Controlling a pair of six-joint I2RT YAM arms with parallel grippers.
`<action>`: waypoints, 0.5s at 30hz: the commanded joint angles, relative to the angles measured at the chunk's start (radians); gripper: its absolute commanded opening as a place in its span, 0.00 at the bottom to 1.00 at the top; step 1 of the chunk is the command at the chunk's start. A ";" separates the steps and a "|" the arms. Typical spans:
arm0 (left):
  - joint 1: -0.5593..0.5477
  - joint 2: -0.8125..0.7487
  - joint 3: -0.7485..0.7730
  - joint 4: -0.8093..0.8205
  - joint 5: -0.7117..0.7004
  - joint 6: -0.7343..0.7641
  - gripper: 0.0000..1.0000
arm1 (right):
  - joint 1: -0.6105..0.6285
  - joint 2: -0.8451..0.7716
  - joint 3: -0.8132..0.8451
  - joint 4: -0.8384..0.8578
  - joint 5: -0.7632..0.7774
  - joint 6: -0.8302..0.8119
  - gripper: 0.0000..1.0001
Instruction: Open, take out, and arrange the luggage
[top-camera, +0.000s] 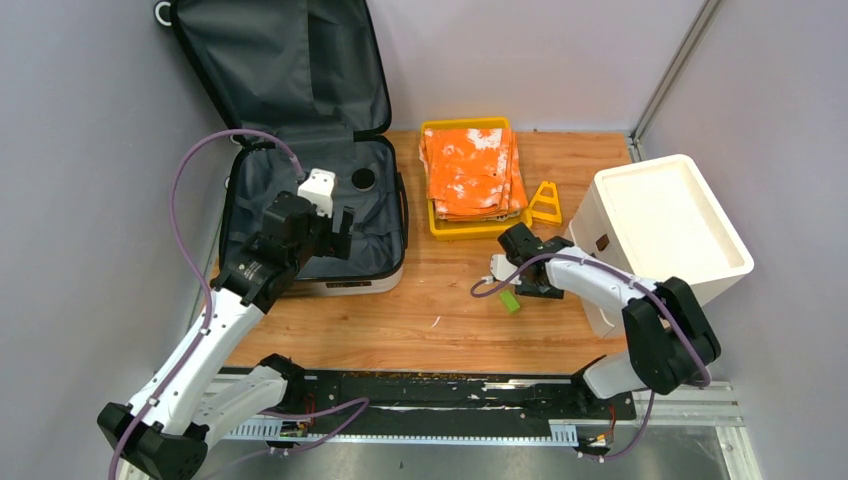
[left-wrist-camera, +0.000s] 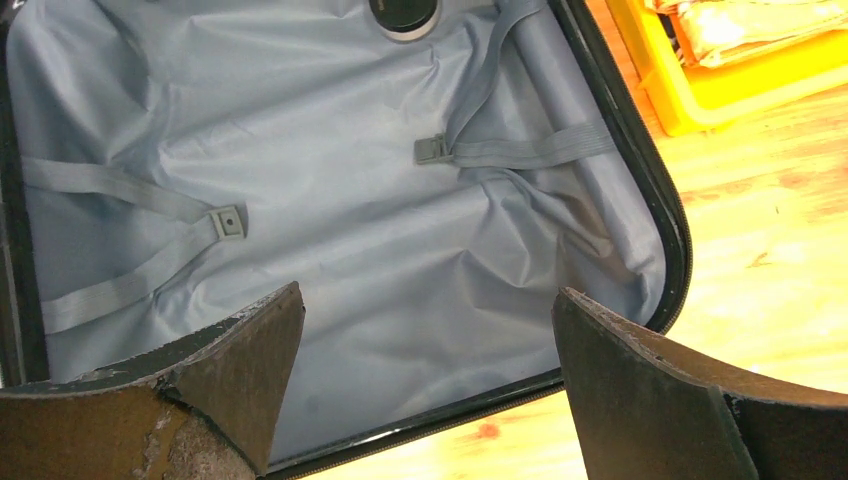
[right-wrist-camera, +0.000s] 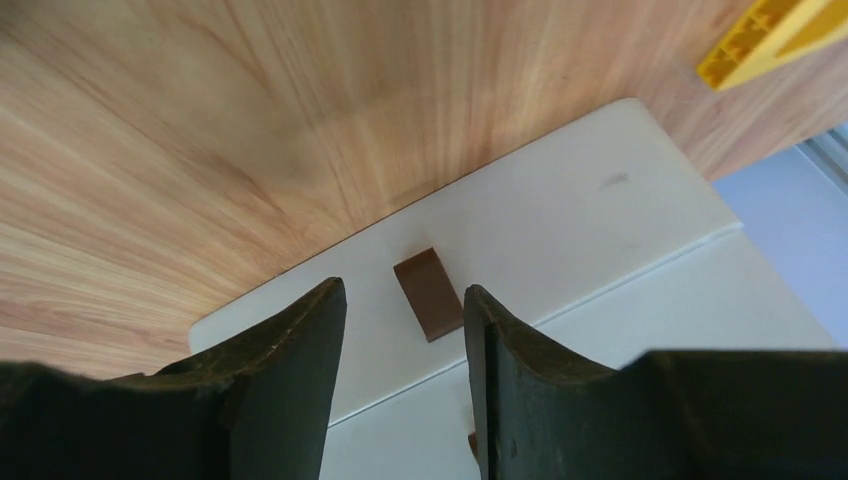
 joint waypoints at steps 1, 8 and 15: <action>-0.002 -0.022 0.000 0.042 0.059 0.012 1.00 | -0.036 0.049 0.003 0.090 0.014 -0.169 0.50; -0.002 -0.031 0.001 0.045 0.119 -0.005 1.00 | -0.060 0.192 0.105 0.065 0.107 -0.177 0.51; -0.002 -0.033 0.010 0.036 0.172 -0.017 1.00 | -0.083 0.244 0.144 -0.094 0.150 -0.101 0.51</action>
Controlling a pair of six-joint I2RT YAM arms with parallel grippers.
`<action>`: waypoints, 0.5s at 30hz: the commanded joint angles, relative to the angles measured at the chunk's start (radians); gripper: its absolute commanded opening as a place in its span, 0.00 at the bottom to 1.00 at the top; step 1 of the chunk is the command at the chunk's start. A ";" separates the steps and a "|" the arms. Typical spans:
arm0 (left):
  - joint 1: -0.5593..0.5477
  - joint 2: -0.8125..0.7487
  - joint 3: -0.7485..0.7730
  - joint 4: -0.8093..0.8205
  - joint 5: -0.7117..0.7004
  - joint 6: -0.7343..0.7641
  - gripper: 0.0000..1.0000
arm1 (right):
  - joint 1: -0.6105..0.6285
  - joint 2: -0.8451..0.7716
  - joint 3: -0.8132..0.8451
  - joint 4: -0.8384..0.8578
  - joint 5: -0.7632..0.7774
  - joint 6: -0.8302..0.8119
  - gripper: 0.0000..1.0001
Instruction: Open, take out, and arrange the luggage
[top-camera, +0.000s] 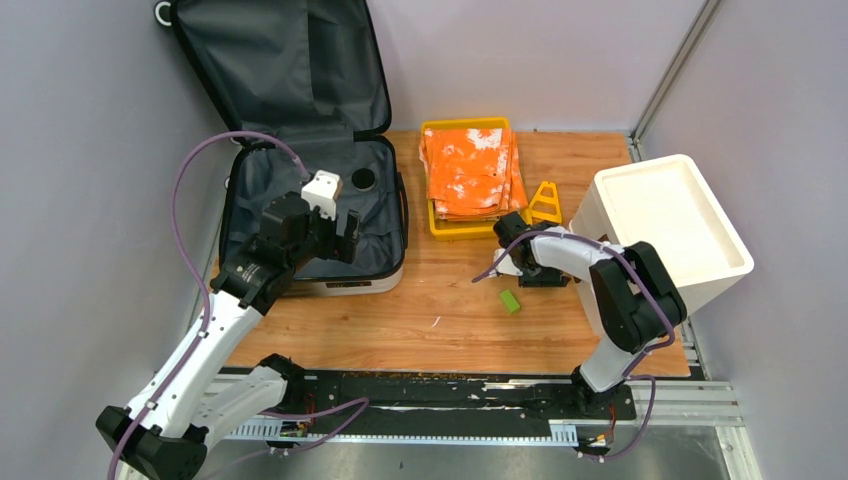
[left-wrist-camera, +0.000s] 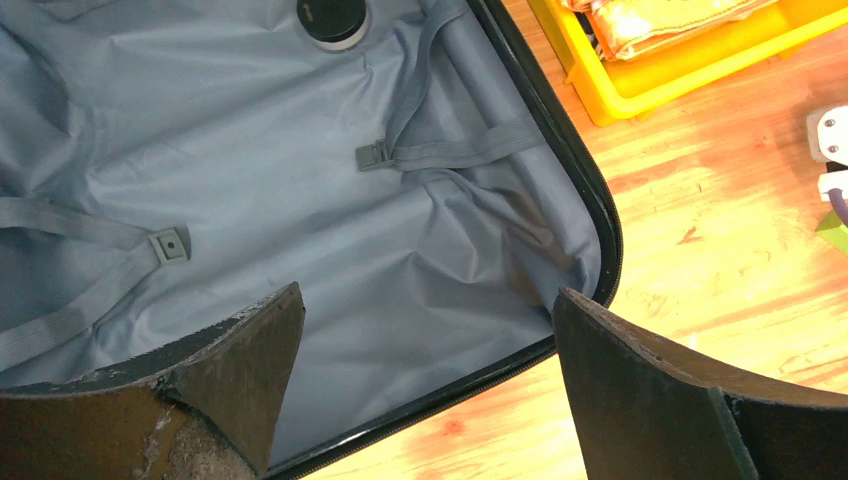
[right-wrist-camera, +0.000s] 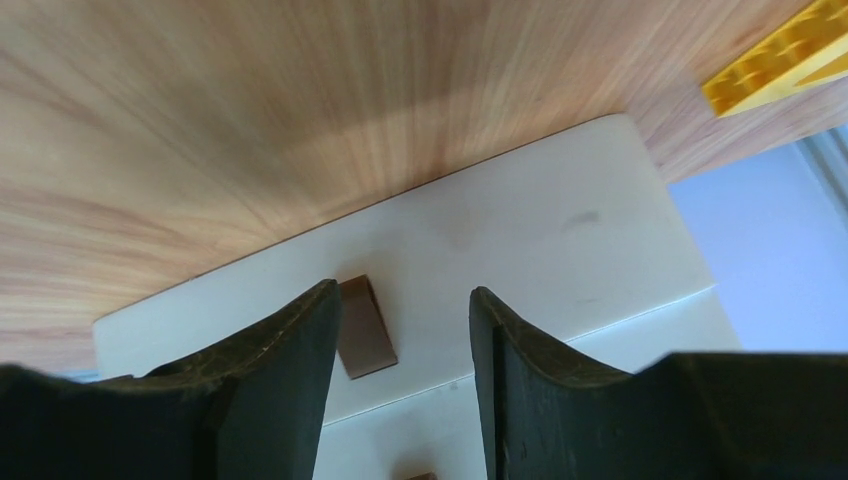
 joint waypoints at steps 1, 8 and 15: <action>-0.002 -0.018 0.010 0.028 0.047 -0.012 1.00 | -0.009 -0.007 0.035 -0.129 0.030 0.038 0.52; -0.003 -0.016 0.017 0.022 0.067 -0.017 1.00 | -0.008 -0.015 -0.005 -0.153 0.026 0.051 0.53; -0.004 -0.024 0.014 0.021 0.055 -0.019 1.00 | -0.041 -0.010 0.015 -0.121 0.060 0.064 0.48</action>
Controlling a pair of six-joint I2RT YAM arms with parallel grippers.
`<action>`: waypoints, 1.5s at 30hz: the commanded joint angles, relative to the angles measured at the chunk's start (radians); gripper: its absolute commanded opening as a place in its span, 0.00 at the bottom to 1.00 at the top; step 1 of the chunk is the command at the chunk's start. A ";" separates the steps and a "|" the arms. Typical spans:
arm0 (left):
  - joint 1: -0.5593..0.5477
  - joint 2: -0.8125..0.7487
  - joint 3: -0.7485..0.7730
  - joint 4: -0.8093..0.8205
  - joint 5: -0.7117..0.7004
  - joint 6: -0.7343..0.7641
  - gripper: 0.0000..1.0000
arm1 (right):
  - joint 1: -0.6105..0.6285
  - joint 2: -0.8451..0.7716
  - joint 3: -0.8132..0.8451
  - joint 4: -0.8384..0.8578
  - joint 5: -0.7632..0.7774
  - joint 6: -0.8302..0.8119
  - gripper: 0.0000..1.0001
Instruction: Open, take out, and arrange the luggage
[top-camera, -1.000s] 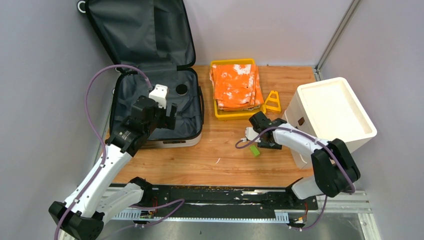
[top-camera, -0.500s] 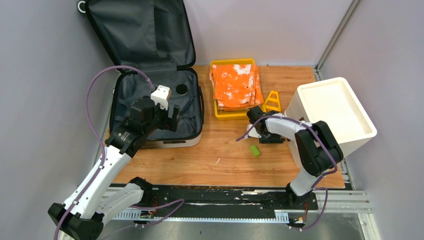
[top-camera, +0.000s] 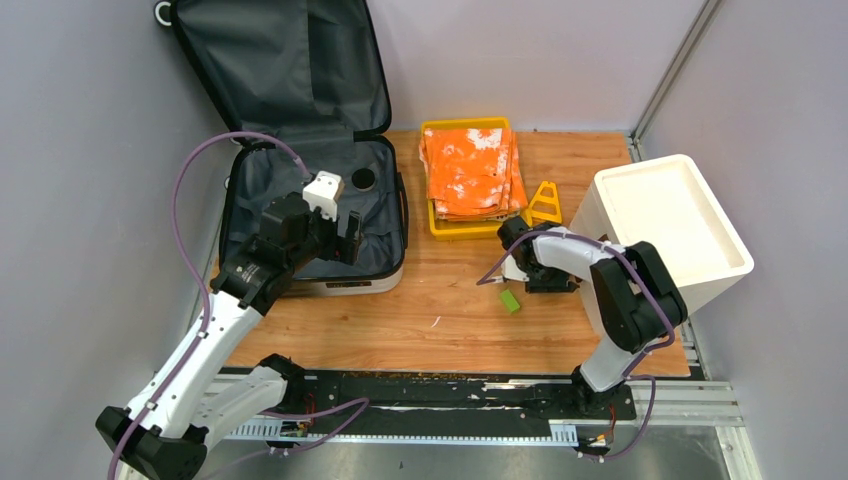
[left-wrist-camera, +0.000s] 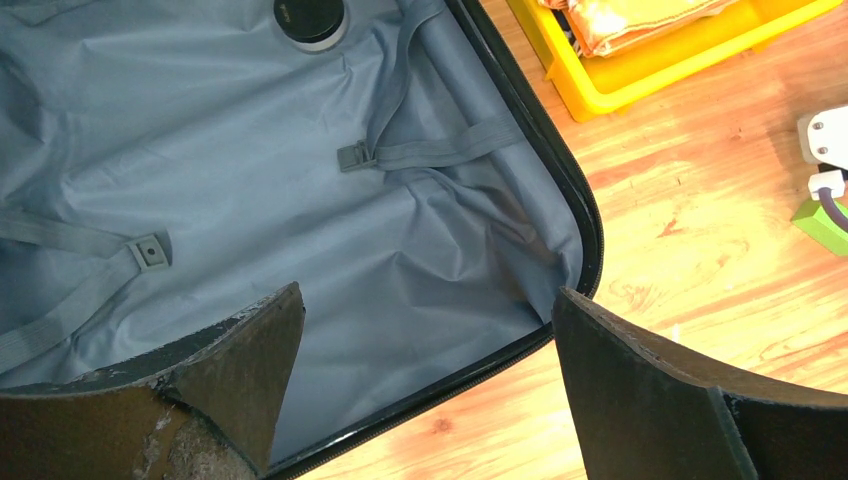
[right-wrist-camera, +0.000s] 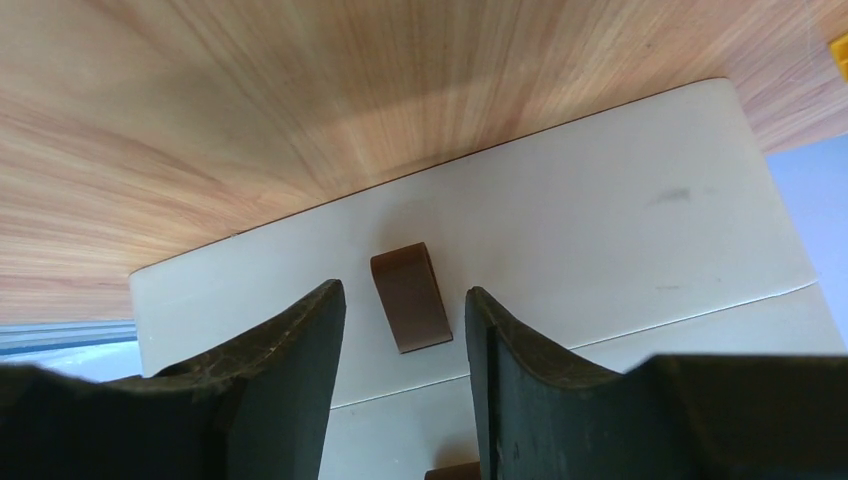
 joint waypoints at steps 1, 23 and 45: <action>-0.004 -0.026 0.014 0.021 0.006 -0.016 1.00 | -0.025 -0.007 0.036 -0.001 0.049 0.037 0.46; -0.004 -0.056 0.007 0.026 0.010 -0.018 1.00 | 0.017 -0.001 -0.022 0.044 0.045 -0.004 0.43; -0.034 -0.089 0.001 0.024 -0.028 -0.008 1.00 | 0.020 -0.021 -0.011 0.058 0.089 -0.001 0.00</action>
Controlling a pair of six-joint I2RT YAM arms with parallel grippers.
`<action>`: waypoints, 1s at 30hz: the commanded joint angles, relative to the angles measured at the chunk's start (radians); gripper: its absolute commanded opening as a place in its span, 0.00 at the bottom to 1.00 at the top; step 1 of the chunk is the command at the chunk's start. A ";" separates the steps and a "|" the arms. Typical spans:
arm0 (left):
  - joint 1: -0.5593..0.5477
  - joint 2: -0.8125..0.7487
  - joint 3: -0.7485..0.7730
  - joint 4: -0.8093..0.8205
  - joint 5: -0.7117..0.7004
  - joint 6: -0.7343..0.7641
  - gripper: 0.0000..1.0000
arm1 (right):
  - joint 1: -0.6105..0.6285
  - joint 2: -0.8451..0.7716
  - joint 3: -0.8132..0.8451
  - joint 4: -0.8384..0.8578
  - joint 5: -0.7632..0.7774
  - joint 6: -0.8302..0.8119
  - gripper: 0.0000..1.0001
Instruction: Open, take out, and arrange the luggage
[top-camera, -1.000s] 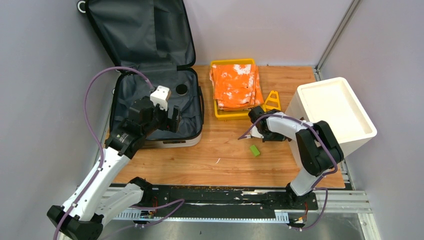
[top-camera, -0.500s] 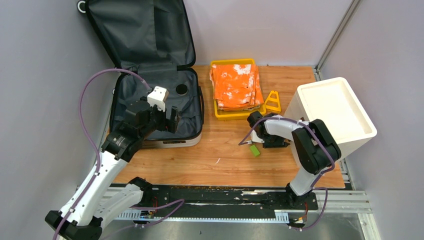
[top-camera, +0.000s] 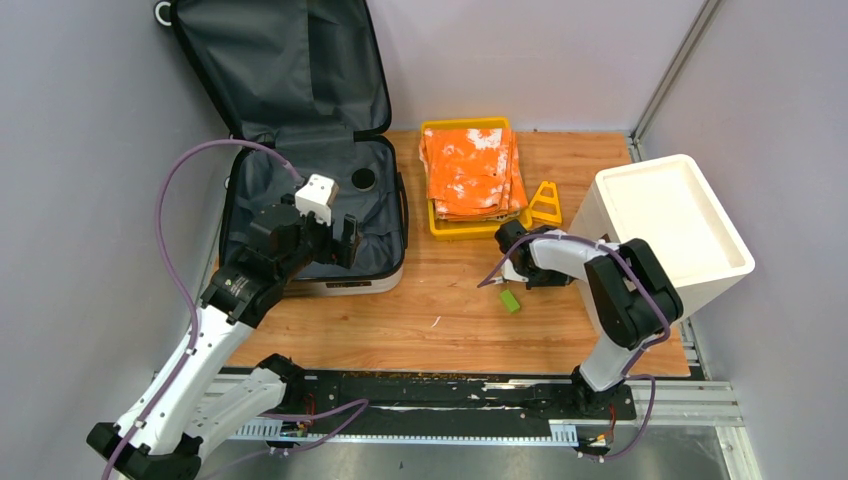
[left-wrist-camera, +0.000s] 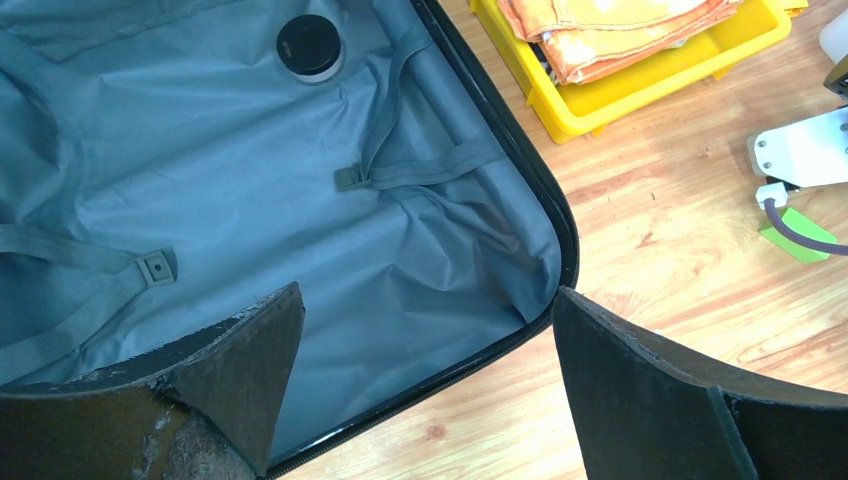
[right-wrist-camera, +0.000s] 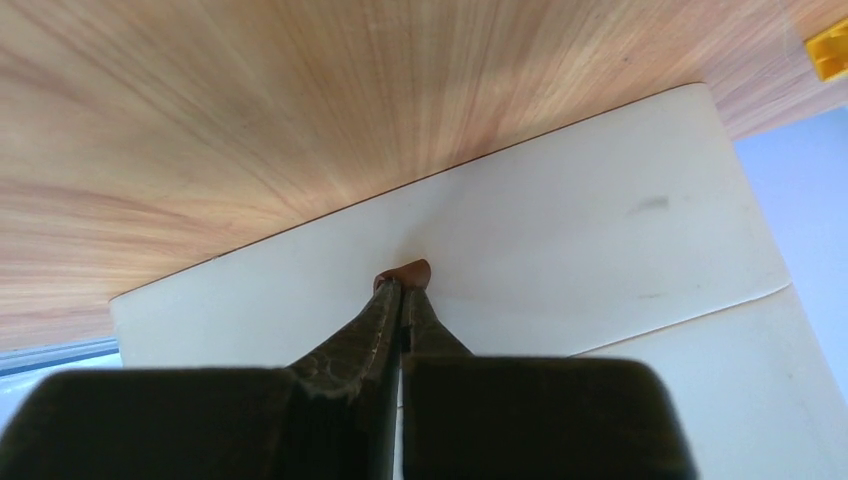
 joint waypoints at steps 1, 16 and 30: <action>-0.006 -0.013 0.000 0.024 -0.022 -0.003 1.00 | 0.031 -0.057 0.026 -0.027 0.011 0.001 0.00; -0.006 -0.035 -0.021 0.036 -0.097 0.010 1.00 | 0.239 0.008 0.230 -0.119 -0.174 0.113 0.00; -0.006 -0.018 -0.030 0.025 -0.228 0.008 1.00 | 0.264 -0.063 0.253 -0.157 -0.216 0.203 0.12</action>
